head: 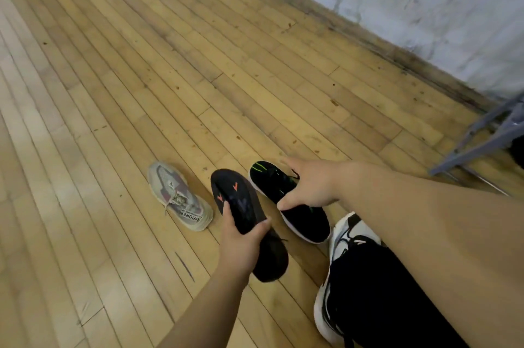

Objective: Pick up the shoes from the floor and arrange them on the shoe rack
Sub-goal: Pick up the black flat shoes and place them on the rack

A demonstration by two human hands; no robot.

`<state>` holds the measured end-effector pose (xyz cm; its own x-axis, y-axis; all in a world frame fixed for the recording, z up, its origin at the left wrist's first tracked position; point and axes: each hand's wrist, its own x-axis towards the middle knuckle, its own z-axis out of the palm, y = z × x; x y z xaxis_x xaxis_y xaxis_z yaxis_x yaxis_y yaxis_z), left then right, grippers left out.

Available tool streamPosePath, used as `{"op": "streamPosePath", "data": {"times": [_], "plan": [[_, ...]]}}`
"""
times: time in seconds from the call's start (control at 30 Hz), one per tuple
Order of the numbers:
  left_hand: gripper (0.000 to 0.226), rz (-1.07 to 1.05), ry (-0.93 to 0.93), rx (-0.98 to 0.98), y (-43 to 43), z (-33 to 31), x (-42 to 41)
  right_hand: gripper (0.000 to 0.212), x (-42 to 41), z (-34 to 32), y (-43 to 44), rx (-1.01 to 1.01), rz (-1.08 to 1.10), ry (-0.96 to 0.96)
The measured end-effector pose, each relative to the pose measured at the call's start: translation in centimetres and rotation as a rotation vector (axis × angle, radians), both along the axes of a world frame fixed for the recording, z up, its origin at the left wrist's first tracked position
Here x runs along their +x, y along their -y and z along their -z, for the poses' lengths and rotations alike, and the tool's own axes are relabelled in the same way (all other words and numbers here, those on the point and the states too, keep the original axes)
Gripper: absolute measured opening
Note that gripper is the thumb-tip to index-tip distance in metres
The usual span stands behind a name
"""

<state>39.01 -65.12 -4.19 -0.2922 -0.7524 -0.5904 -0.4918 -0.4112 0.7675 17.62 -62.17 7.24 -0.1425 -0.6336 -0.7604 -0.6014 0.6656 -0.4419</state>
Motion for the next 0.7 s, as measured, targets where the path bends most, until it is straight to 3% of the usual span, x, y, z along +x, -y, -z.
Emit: {"op": "streamPosePath", "data": {"times": [0.17, 0.33, 0.43, 0.57, 0.7], "plan": [[0.096, -0.166, -0.479, 0.113, 3.6, -10.4, -7.0, 0.124, -1.3, -9.9, 0.0, -0.071, 0.079, 0.162], [0.091, 0.06, -0.719, -0.08, 1.4, -21.2, -13.4, 0.112, -3.9, -21.5, -7.4, -0.329, 0.126, -0.01], [0.091, 0.303, -0.767, -0.164, -2.7, -27.3, -17.1, 0.094, -5.0, -25.9, -15.6, -0.559, 0.35, 0.02], [0.085, 0.745, -0.816, -0.245, -10.4, -34.4, -21.2, 0.114, -4.7, -28.3, -29.7, -0.882, 0.762, 0.175], [0.092, 1.149, -0.779, -0.423, -22.2, -39.1, -23.9, 0.11, -1.7, -28.0, -44.2, -1.116, 1.084, 0.214]]}}
